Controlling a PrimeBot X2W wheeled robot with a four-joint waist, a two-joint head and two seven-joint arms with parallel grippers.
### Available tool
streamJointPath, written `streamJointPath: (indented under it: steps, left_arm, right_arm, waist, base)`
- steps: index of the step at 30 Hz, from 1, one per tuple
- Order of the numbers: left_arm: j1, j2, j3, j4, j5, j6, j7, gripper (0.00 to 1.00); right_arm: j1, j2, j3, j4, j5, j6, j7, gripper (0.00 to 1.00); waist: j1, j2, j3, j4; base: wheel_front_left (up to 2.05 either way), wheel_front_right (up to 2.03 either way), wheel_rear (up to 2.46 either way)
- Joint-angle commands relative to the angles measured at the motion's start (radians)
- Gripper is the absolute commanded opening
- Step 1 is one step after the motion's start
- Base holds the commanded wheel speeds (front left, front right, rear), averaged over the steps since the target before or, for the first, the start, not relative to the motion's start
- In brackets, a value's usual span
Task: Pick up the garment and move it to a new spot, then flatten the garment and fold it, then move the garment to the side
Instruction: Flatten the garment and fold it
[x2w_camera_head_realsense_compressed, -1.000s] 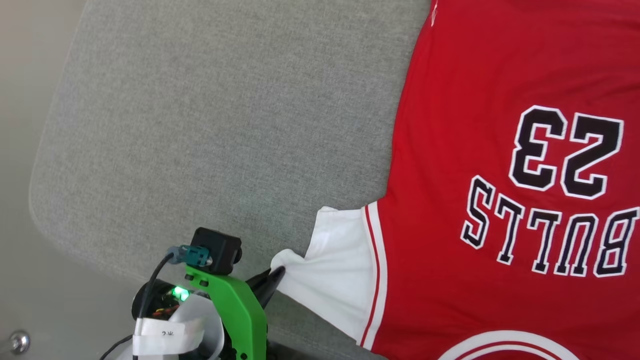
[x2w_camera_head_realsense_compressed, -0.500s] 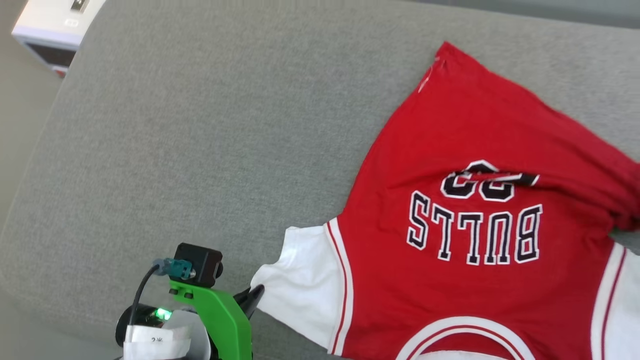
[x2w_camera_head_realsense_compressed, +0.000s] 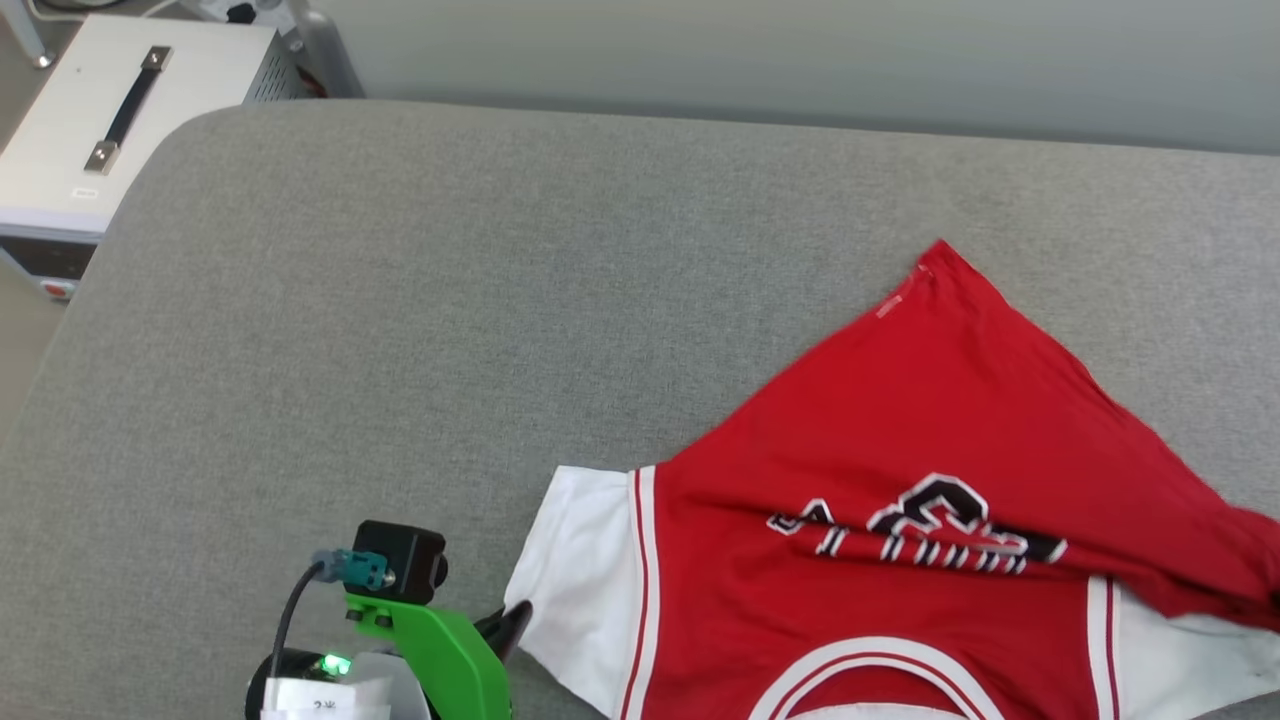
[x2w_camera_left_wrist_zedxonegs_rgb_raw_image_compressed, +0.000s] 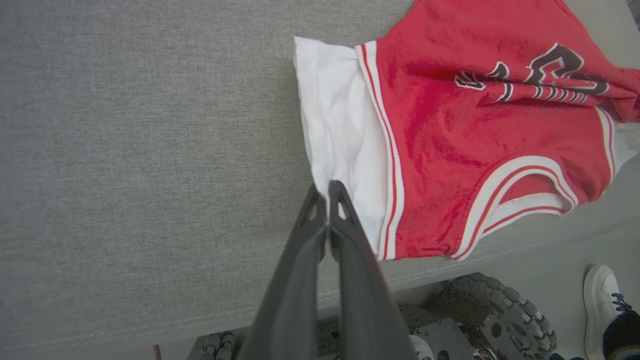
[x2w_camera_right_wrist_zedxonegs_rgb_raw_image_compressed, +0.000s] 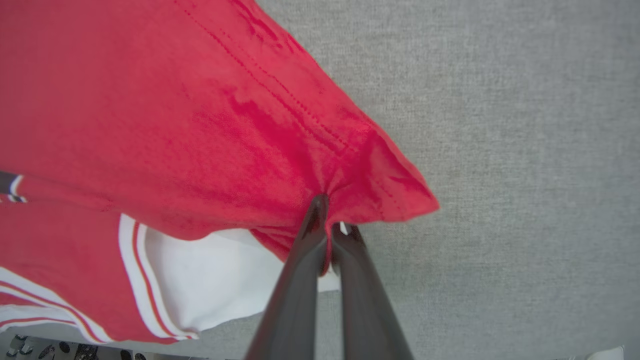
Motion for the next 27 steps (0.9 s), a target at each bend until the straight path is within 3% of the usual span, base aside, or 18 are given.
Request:
streamJointPath:
  steps: [1, 6, 11, 12, 13, 14, 27]
  left_arm:
    - [0.006, -0.014, -0.006, 0.008, -0.003, -0.003, -0.011, 0.00]
    - [-0.003, -0.057, -0.023, 0.041, -0.009, -0.012, -0.039, 0.00]
    - [-0.013, -0.061, -0.023, 0.054, -0.005, -0.015, -0.049, 0.00]
    - [-0.014, -0.059, -0.022, 0.054, -0.005, -0.016, -0.049, 0.00]
    - [-0.015, -0.058, -0.022, 0.053, -0.005, -0.016, -0.048, 0.00]
    - [-0.015, -0.057, -0.022, 0.052, -0.005, -0.015, -0.048, 0.00]
    - [-0.045, -0.057, -0.038, 0.002, 0.013, -0.021, -0.043, 0.00]
  right_arm:
    - [0.043, 0.013, -0.024, -0.020, 0.005, -0.001, -0.002, 0.00]
    - [0.157, 0.074, -0.086, -0.092, -0.008, -0.001, 0.008, 0.00]
    - [0.176, 0.097, -0.097, -0.102, -0.026, -0.001, 0.022, 0.00]
    - [0.176, 0.096, -0.095, -0.106, -0.030, -0.001, 0.022, 0.15]
    - [0.175, 0.093, -0.091, -0.110, -0.034, -0.001, 0.022, 0.90]
    - [0.173, 0.090, -0.090, -0.113, -0.036, -0.001, 0.022, 1.00]
    - [-0.022, -0.026, 0.009, -0.319, 0.018, -0.001, 0.165, 1.00]
  waist:
    - [0.0001, -0.0001, -0.027, -0.017]
    - [0.0001, -0.0001, -0.032, -0.010]
    - [0.0001, -0.0001, -0.029, -0.006]
    - [0.0001, -0.0001, -0.029, -0.005]
    - [0.0001, -0.0001, -0.028, -0.004]
    - [0.0001, -0.0001, -0.029, -0.003]
    - [0.0001, -0.0001, 0.043, 0.062]
  base:
    - [0.00, 0.00, 0.00]
    - [0.00, 0.00, 0.00]
    - [0.00, 0.00, 0.00]
    - [0.00, 0.00, 0.00]
    - [0.00, 0.00, 0.00]
    - [0.00, 0.00, 0.00]
    - [0.00, 0.00, 0.00]
